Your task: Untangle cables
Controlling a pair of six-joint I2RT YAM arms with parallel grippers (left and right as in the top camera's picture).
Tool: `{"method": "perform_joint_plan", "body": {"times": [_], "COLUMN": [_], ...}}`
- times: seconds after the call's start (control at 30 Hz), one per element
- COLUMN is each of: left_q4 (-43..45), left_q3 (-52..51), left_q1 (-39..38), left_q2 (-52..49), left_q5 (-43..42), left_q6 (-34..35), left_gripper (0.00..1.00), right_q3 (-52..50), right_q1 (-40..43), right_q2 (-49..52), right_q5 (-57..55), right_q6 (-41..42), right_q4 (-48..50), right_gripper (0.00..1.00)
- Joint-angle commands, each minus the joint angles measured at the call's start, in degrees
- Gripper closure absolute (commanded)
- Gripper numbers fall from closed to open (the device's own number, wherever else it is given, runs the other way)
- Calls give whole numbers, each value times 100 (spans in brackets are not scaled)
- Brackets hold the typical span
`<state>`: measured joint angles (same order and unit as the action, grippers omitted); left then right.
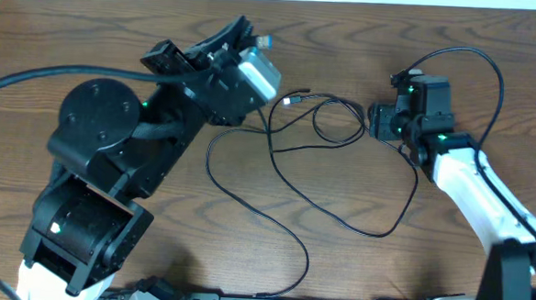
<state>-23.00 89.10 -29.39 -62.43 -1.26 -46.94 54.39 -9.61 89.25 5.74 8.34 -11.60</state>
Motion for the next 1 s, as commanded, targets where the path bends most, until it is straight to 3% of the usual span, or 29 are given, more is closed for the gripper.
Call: {"method": "perform_joint_plan", "body": {"times": [0.0,0.27,0.43,0.57,0.73,0.97], "left_q4": [-260,-1574,-2433,-2791,-3222,-3399], "left_q3": [72,70,70,66,31,-140], "left_q1": [24,22,22,22,22,22], "left_q2": [17,-7,-28,-87,-310,-1075], "left_q5": [691,686,636,555,-120,-737], "left_q6": [-168,-138,256,483,533,592], "left_gripper": [93,93,93,93,93,93], "right_q3": [109,101,101,101,101,101], "right_q1": [-35,-197,-197,-229,-321,-476], "right_q2": [-450,-302,273,490,527,706], "right_q5": [544,-321,-363,-363,-365,-367], "right_q6": [125,210,214,214,212,212], "right_q4": [-26,-452,-448,-334,-160,-127], "right_gripper": [36,35,38,41,39,51]}}
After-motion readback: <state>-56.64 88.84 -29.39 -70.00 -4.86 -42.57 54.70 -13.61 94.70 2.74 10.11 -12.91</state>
